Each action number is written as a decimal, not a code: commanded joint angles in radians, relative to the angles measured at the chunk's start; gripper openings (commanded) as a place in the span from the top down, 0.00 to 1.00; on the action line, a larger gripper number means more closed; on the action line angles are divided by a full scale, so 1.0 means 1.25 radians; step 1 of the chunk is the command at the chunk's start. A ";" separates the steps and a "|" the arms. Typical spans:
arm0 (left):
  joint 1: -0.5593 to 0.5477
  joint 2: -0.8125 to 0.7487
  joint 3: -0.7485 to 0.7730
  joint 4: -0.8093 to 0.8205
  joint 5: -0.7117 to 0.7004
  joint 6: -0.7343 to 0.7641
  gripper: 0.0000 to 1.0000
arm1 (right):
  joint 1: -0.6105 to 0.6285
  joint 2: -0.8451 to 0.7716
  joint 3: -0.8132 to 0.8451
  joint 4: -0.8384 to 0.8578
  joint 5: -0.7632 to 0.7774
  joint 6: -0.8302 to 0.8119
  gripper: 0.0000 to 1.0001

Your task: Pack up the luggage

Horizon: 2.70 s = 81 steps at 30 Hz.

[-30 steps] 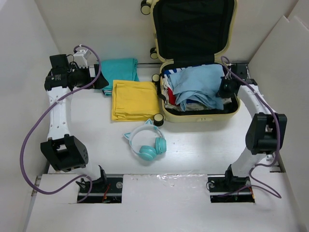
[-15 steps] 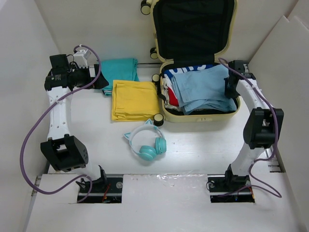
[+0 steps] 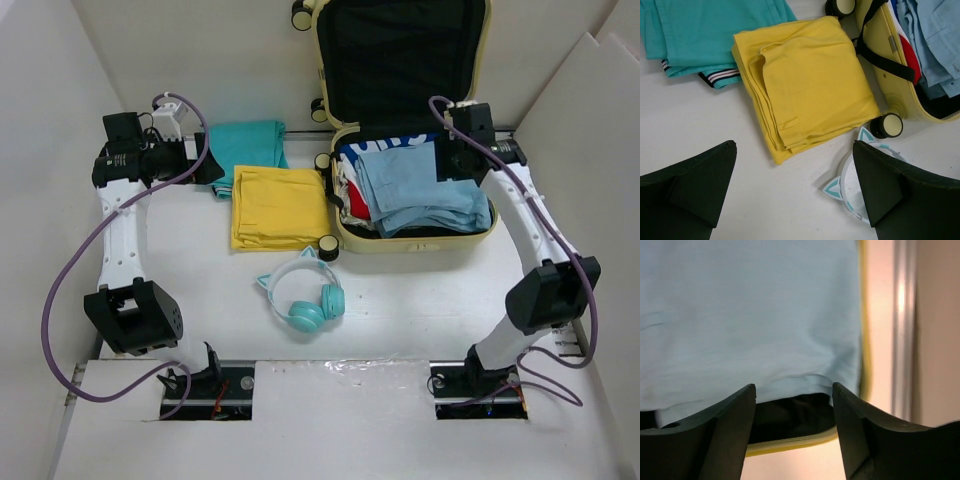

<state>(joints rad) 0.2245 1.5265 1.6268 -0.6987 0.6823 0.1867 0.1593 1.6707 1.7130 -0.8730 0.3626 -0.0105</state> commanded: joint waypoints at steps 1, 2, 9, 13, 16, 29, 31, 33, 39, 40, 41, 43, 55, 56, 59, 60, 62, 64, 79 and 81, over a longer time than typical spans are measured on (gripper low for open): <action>0.001 -0.027 0.003 0.021 -0.017 0.009 0.00 | 0.060 -0.032 -0.044 0.103 -0.144 0.001 0.33; 0.001 -0.027 -0.004 0.021 -0.047 0.009 0.00 | 0.071 -0.014 -0.054 0.119 -0.174 0.001 0.43; -0.146 -0.077 -0.130 0.046 -0.406 0.135 0.05 | 0.103 0.162 -0.078 0.172 -0.256 0.038 0.97; -0.227 -0.095 -0.250 0.100 -0.581 0.195 0.06 | 0.112 0.241 -0.078 0.179 -0.275 0.045 1.00; -0.227 -0.080 -0.240 0.091 -0.614 0.195 0.05 | 0.112 0.250 -0.054 0.172 -0.277 0.045 1.00; -0.130 -0.063 -0.341 0.241 -0.226 0.164 0.00 | 0.227 -0.006 -0.052 0.090 -0.108 0.046 0.56; -0.093 -0.021 -0.350 0.305 -0.157 0.097 0.00 | 0.244 -0.034 -0.082 0.090 -0.100 0.061 0.39; -0.092 0.014 -0.338 0.312 -0.143 0.074 0.00 | 0.257 -0.071 -0.126 0.090 -0.108 0.077 0.34; -0.107 0.098 -0.352 0.413 -0.154 -0.004 0.00 | 0.279 -0.122 -0.230 0.090 -0.089 0.109 0.26; -0.107 0.116 -0.352 0.425 -0.173 -0.019 0.00 | 0.279 -0.130 -0.230 0.090 -0.089 0.109 0.26; -0.095 0.137 -0.341 0.425 -0.180 -0.031 0.00 | 0.286 -0.138 -0.241 0.082 -0.089 0.116 0.24; -0.083 0.201 -0.304 0.425 -0.180 -0.061 0.00 | 0.286 -0.146 -0.250 0.075 -0.081 0.116 0.24; -0.126 0.390 -0.203 0.365 -0.032 -0.055 0.00 | 0.316 -0.171 -0.257 0.033 -0.054 0.131 0.23; -0.126 0.416 -0.195 0.358 -0.032 -0.055 0.00 | 0.316 -0.171 -0.257 0.033 -0.045 0.131 0.23; -0.126 0.454 -0.164 0.341 -0.001 -0.074 0.04 | 0.323 -0.171 -0.250 0.017 -0.026 0.131 0.23; -0.126 0.477 -0.157 0.328 0.014 -0.075 0.07 | 0.323 -0.171 -0.250 0.017 -0.026 0.131 0.23; -0.126 0.497 -0.123 0.304 0.047 -0.084 0.25 | 0.323 -0.171 -0.250 0.017 -0.018 0.131 0.23; -0.110 0.520 -0.094 0.287 0.092 -0.092 0.52 | 0.323 -0.171 -0.241 0.010 -0.018 0.131 0.23; -0.088 0.257 -0.036 0.068 0.265 0.078 1.00 | 0.404 -0.220 -0.241 0.160 -0.118 0.015 0.20; -0.088 0.214 -0.018 0.023 0.273 0.087 1.00 | 0.404 -0.230 -0.251 0.215 -0.177 0.005 0.20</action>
<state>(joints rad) 0.1085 1.9594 1.5291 -0.5407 0.9035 0.2314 0.6575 1.4345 1.3922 -0.7555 0.2291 0.0399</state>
